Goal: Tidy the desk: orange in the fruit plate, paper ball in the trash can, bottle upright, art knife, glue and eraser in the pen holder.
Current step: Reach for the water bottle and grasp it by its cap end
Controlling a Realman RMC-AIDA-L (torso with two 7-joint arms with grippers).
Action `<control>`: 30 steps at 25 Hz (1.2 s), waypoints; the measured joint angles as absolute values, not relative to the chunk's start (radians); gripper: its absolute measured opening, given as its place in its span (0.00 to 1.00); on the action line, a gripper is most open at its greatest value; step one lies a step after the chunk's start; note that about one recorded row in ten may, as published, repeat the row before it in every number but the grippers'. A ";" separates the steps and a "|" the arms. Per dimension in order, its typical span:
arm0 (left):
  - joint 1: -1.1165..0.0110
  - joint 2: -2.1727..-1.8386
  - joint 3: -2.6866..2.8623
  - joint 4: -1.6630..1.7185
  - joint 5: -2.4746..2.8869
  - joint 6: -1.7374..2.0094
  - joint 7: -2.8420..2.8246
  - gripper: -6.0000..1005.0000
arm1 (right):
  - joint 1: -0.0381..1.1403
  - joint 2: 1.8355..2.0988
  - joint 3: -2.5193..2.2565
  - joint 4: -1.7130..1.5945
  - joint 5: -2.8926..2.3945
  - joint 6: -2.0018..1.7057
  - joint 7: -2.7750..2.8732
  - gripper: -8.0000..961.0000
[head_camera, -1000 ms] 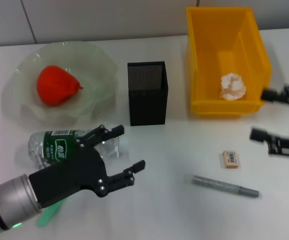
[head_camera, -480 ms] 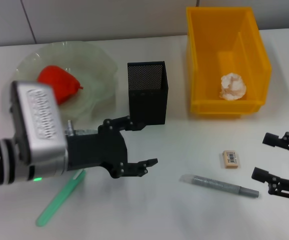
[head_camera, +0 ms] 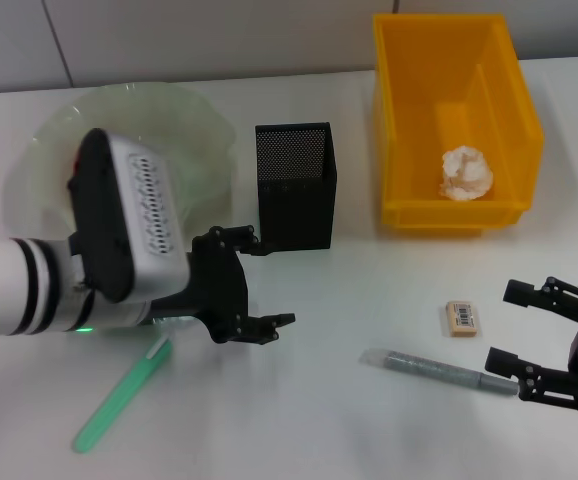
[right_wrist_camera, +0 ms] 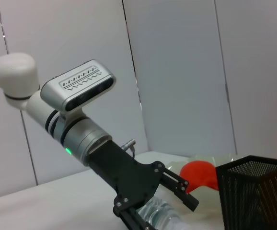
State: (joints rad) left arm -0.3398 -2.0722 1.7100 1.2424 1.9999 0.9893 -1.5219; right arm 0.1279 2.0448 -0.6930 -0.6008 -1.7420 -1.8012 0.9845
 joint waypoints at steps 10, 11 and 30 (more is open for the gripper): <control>-0.361 -2.076 1.827 1.340 2.277 0.951 -1.767 0.81 | 0.124 2.046 -0.692 -0.596 -1.761 -1.800 0.990 0.86; -0.366 -2.076 1.839 1.342 2.302 0.945 -1.789 0.81 | 0.124 2.046 -0.692 -0.594 -1.762 -1.800 0.990 0.86; -0.409 -2.079 1.904 1.347 2.468 0.931 -1.912 0.80 | 0.133 2.042 -0.692 -0.553 -1.764 -1.791 0.992 0.86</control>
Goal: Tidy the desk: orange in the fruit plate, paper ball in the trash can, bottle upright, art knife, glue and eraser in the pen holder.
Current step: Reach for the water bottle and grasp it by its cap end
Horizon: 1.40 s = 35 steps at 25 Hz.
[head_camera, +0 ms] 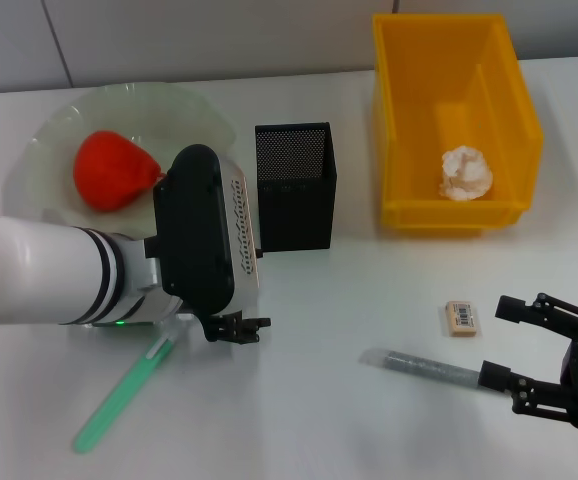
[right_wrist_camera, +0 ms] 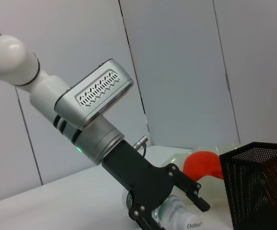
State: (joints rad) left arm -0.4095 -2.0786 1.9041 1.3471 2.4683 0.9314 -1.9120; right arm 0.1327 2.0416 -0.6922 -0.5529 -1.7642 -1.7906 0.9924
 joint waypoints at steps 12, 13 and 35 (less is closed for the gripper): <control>-0.423 -2.079 1.903 1.331 2.492 0.925 -1.925 0.72 | 0.142 2.042 -0.692 -0.549 -1.776 -1.787 1.003 0.86; -0.423 -2.079 1.903 1.331 2.492 0.925 -1.925 0.72 | 0.142 2.042 -0.692 -0.549 -1.776 -1.787 1.003 0.86; -0.443 -2.080 1.950 1.329 2.547 0.922 -1.948 0.60 | 0.144 2.042 -0.692 -0.544 -1.786 -1.779 1.005 0.86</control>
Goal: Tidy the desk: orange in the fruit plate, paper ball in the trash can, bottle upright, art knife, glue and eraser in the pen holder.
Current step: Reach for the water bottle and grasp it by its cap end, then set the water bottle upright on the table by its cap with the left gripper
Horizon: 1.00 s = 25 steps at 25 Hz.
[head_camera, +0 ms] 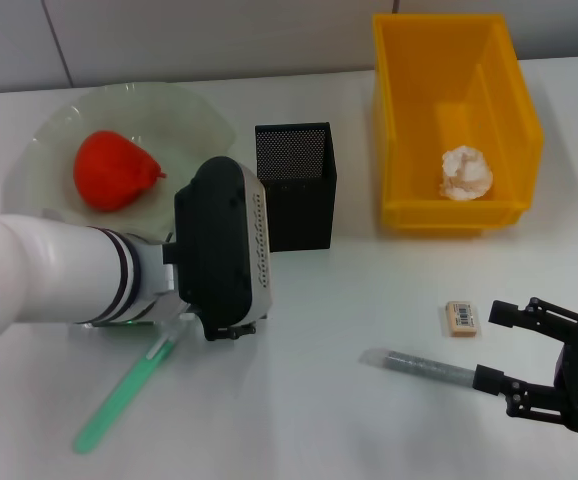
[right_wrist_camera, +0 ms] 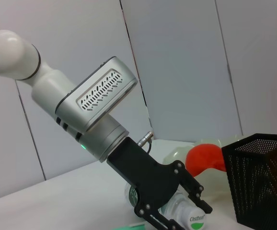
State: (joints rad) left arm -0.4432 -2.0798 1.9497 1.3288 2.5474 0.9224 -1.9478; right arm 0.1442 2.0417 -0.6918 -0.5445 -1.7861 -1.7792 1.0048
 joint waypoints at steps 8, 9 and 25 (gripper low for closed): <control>-0.466 -2.080 1.963 1.310 2.569 0.918 -1.949 0.42 | 0.146 2.042 -0.692 -0.545 -1.787 -1.771 1.011 0.86; -0.467 -2.080 1.966 1.309 2.570 0.918 -1.949 0.42 | 0.146 2.042 -0.692 -0.545 -1.787 -1.771 1.011 0.86; -0.318 -2.072 1.954 1.583 2.588 0.998 -1.948 0.42 | 0.148 2.042 -0.692 -0.545 -1.787 -1.771 1.023 0.86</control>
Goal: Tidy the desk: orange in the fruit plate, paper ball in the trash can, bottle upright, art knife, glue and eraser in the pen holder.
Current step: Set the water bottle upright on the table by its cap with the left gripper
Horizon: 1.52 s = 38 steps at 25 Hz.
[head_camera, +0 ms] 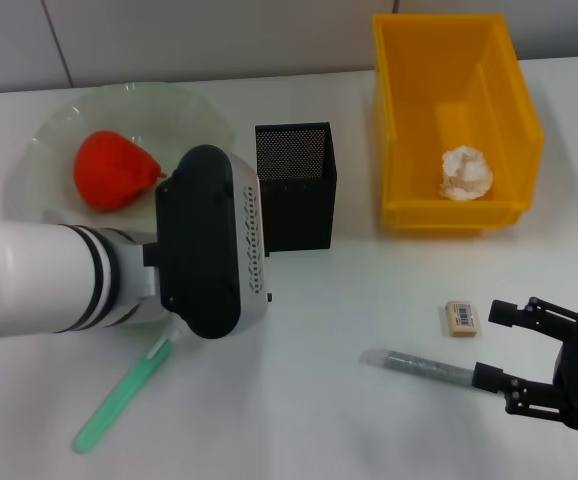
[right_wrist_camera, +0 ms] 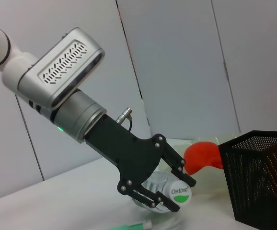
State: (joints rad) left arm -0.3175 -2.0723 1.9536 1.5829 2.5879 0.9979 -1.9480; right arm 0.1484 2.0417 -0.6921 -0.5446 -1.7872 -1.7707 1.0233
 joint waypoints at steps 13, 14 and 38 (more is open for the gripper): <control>-0.241 -2.069 1.881 1.668 2.482 1.023 -1.934 0.42 | 0.160 2.042 -0.694 -0.545 -1.787 -1.775 1.033 0.86; -0.237 -2.068 1.872 1.669 2.456 1.027 -1.917 0.42 | 0.161 2.042 -0.694 -0.545 -1.787 -1.775 1.034 0.86; -0.205 -2.071 1.626 1.607 2.055 1.099 -1.721 0.43 | 0.169 2.039 -0.698 -0.544 -1.787 -1.775 1.042 0.86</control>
